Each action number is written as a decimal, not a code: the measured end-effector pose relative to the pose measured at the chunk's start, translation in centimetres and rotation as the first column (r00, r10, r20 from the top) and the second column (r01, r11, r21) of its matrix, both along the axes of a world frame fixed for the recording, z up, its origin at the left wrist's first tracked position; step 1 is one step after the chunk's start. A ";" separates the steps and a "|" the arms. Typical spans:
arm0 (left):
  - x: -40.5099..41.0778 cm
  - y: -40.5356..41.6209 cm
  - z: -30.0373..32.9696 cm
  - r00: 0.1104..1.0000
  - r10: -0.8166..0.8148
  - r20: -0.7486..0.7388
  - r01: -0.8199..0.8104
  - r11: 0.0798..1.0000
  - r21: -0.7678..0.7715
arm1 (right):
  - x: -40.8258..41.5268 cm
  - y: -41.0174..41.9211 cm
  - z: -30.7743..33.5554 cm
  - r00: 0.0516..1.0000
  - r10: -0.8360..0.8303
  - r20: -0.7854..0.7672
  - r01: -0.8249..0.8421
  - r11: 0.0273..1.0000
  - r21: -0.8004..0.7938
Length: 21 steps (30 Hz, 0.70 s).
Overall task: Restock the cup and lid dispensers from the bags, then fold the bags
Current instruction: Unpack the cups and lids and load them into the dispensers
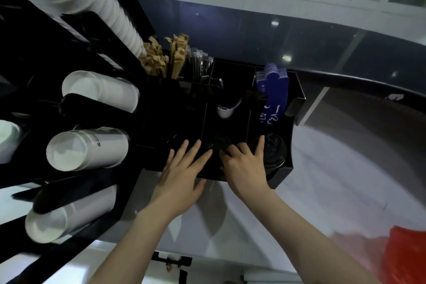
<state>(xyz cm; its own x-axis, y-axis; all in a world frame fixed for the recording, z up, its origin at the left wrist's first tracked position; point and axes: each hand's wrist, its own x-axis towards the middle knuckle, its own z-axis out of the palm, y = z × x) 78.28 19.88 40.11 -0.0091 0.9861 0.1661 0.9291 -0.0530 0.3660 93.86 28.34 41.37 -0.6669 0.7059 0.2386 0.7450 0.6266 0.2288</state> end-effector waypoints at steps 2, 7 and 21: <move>0.1 -0.1 0.0 1.000 0.009 -0.001 -0.009 1.000 -0.001 | 0.0 -0.2 0.3 0.999 0.016 -0.036 -0.017 1.000 -0.014; 0.0 -0.2 0.1 0.999 0.034 -0.013 -0.035 0.999 -0.020 | 3.8 0.6 1.5 0.856 0.044 -0.516 -0.130 0.983 -0.131; 1.6 -0.4 0.2 0.993 0.104 -0.052 -0.105 0.994 -0.019 | 8.3 3.3 1.8 0.880 -0.203 -0.430 0.043 0.935 -0.353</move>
<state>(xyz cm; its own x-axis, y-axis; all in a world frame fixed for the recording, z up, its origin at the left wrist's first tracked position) 79.92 19.53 40.36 -0.1047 0.9836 0.1471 0.9464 0.0531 0.3185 102.18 31.60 43.20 -0.4437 0.8647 0.2355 0.7907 0.5014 -0.3513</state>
